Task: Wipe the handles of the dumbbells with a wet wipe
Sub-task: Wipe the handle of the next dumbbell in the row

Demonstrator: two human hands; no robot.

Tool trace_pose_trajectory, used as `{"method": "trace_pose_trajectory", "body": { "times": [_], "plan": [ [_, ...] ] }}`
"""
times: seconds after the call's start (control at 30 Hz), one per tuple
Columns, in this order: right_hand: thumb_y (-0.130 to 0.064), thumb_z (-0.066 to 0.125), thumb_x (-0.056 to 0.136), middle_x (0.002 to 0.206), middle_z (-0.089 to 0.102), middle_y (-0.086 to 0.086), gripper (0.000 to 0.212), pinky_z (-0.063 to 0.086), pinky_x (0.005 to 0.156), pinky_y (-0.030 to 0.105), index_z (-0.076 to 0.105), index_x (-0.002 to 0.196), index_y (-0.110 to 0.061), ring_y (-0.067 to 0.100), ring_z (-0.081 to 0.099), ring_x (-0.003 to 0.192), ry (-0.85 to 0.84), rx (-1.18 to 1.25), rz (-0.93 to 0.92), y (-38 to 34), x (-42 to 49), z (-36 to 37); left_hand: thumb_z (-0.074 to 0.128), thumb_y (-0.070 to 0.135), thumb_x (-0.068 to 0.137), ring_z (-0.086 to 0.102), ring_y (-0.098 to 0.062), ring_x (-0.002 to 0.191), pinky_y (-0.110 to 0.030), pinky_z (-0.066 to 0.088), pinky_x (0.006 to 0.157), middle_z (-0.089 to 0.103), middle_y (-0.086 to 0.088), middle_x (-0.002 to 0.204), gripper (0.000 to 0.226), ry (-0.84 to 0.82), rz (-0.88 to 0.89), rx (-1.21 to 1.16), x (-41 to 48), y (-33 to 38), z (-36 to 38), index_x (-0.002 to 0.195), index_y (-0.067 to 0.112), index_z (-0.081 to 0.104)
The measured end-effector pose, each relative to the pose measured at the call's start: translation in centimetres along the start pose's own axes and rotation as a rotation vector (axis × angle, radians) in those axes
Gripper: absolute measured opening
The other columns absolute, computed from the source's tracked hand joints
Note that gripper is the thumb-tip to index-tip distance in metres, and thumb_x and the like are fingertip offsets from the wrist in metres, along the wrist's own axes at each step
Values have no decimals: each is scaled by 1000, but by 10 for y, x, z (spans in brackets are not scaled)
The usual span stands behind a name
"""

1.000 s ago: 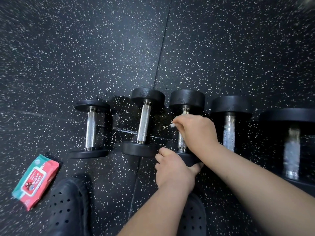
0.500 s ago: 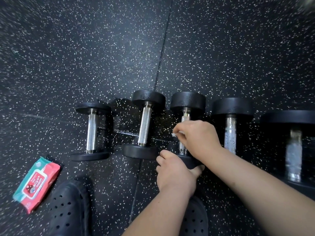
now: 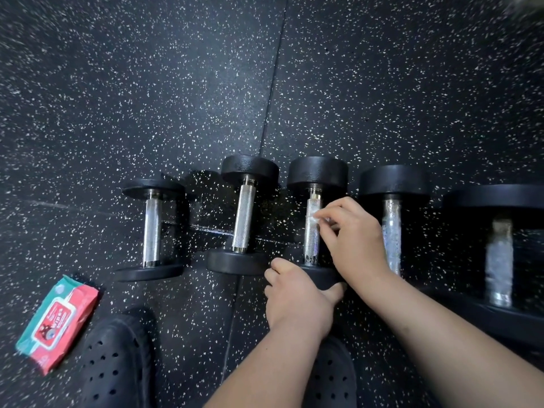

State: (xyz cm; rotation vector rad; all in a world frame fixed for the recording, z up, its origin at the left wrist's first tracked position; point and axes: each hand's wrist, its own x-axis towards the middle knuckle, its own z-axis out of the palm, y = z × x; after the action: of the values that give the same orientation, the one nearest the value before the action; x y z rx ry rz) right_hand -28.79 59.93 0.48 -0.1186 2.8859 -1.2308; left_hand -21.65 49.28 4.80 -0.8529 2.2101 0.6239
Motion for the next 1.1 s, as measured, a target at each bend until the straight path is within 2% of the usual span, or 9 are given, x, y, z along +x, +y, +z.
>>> {"method": "trace_pose_trajectory", "body": {
  "times": [0.13, 0.23, 0.33, 0.43, 0.6, 0.8, 0.87, 1.0, 1.1],
  "plan": [
    [-3, 76, 85, 92, 73, -17, 25, 61, 84, 38, 77, 84, -29, 3, 71, 85, -2, 104, 248, -1, -1, 0, 85, 76, 64, 54, -31, 124, -43, 52, 98, 44, -7, 137, 105, -2, -2, -2, 0, 0, 0, 130, 13, 32],
    [-11, 80, 84, 83, 78, -18, 22, 62, 84, 38, 76, 78, -32, 2, 74, 81, -44, 163, 485, 7, 3, 5, 84, 77, 64, 54, -32, 124, -44, 52, 98, 44, -7, 138, 107, 0, 0, -4, 0, -1, 1, 131, 13, 32],
    [-11, 81, 88, 86, 80, -6, 14, 66, 85, 42, 79, 85, -25, 13, 78, 84, -40, 470, 701, 6, 7, 10, 84, 77, 63, 55, -32, 124, -45, 53, 98, 45, -7, 137, 107, -1, 0, -3, 0, 0, 0, 131, 13, 32],
    [-10, 74, 95, 95, 79, 6, 7, 65, 88, 32, 77, 101, -14, 16, 78, 93, 19, 750, 839, -2, 15, 10, 84, 77, 63, 55, -32, 124, -46, 54, 97, 44, -7, 138, 108, -1, -3, 0, 0, 0, 0, 133, 12, 32],
    [-6, 67, 102, 100, 77, 8, 8, 62, 78, 21, 75, 104, -7, 13, 73, 90, -9, 903, 1008, -4, 8, 19, 84, 78, 64, 55, -32, 124, -45, 54, 96, 44, -7, 138, 109, -1, 3, 4, -1, 0, -1, 133, 12, 31],
    [3, 71, 96, 104, 79, 12, 12, 61, 94, 30, 75, 100, -8, 18, 76, 100, 27, 1019, 1047, 2, 19, 15, 84, 78, 63, 55, -32, 125, -44, 53, 97, 44, -8, 139, 108, -2, 7, -3, -2, 0, -1, 131, 13, 32],
    [3, 70, 97, 106, 79, 12, 15, 61, 89, 26, 74, 101, -11, 18, 76, 101, 33, 1037, 1049, -1, 21, 16, 84, 78, 63, 54, -32, 125, -44, 53, 96, 44, -7, 140, 108, -1, 4, -3, -2, 0, -1, 131, 13, 32],
    [8, 59, 102, 99, 77, 9, 23, 60, 72, 18, 72, 101, -11, 12, 74, 87, -106, 987, 1070, 0, 12, 21, 84, 77, 64, 54, -31, 125, -43, 53, 96, 43, -7, 139, 106, -5, 7, -3, -2, 1, -2, 131, 13, 31],
    [10, 61, 100, 101, 78, 9, 22, 62, 75, 21, 71, 112, -5, 14, 75, 91, -22, 1041, 1080, 3, 24, 17, 84, 77, 64, 54, -31, 124, -43, 52, 94, 43, -7, 139, 105, -4, 2, 6, -3, 1, -2, 130, 13, 32]
  ]
}}
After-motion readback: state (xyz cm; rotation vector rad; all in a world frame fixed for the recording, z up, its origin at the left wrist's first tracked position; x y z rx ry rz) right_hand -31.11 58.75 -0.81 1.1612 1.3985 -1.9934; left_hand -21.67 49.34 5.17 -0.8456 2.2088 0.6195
